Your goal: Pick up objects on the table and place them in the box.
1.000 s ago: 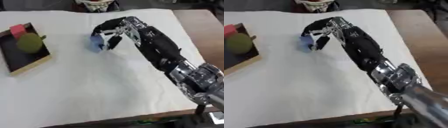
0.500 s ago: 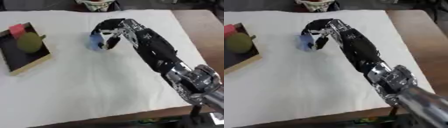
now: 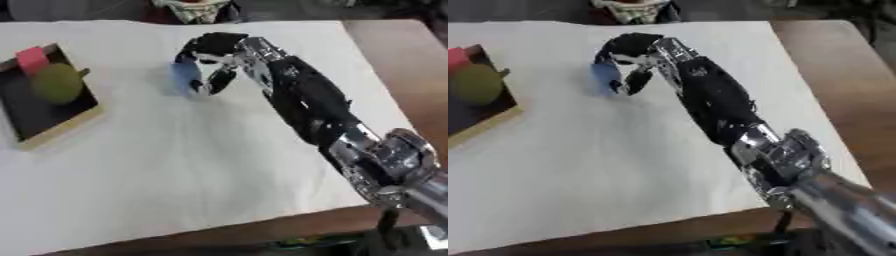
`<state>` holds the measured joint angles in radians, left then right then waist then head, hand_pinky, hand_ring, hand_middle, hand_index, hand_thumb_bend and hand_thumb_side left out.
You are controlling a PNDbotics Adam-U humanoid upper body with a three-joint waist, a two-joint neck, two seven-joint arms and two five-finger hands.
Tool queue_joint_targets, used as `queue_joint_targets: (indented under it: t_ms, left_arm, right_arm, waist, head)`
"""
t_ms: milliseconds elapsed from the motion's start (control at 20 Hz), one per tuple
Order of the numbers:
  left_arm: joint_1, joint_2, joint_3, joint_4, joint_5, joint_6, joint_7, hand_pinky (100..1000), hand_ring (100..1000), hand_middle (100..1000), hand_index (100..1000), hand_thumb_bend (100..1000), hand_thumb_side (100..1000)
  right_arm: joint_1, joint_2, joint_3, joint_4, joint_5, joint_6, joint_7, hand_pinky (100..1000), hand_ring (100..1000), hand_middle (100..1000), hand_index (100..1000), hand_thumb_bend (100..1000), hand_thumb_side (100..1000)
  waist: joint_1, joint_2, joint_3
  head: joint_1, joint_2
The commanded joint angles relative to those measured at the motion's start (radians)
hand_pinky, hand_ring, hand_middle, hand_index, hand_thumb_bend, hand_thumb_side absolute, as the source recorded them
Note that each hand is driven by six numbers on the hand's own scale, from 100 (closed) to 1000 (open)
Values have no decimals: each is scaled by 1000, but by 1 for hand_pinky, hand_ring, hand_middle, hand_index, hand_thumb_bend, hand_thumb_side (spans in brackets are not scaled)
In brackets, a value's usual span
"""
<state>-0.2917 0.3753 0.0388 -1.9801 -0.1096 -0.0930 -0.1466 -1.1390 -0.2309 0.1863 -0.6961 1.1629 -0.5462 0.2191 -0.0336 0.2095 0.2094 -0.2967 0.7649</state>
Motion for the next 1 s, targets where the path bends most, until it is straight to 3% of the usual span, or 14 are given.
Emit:
queue_joint_targets:
  t_ms: [50,450,500,550,1000]
  left_arm:
    - [-12,12,3,-20,5,-4,-4,587,764,710,867,100,601]
    - [-20,7,-5,-20,23,-15,-3,580,762,707,864,100,589]
    - [-22,5,-6,-20,26,-17,-1,580,762,706,864,100,586]
    - [-24,4,-7,-20,30,-21,3,579,761,703,862,100,579]
    - [-43,-7,-11,-20,100,-60,67,577,757,688,851,100,557]
  right_arm:
    - [-52,9,2,-62,-50,3,8,832,745,467,792,100,267]
    - [-94,135,2,-101,-68,29,35,829,741,466,802,100,238]
    - [-95,154,-1,-101,-61,33,36,829,741,466,803,100,326]
    - [-95,172,-3,-100,-54,35,36,829,740,465,803,100,232]
    - [-68,314,-35,-74,59,75,16,827,737,465,808,100,224]
  waist:
    - [4,-20,5]
    - [9,-19,40]
    - [10,-18,47]
    - [11,-17,53]
    - [20,-9,100]
  head:
    - [-3,2]
    - [-24,5]
    - [-29,5]
    - [-33,5]
    - [-65,3]
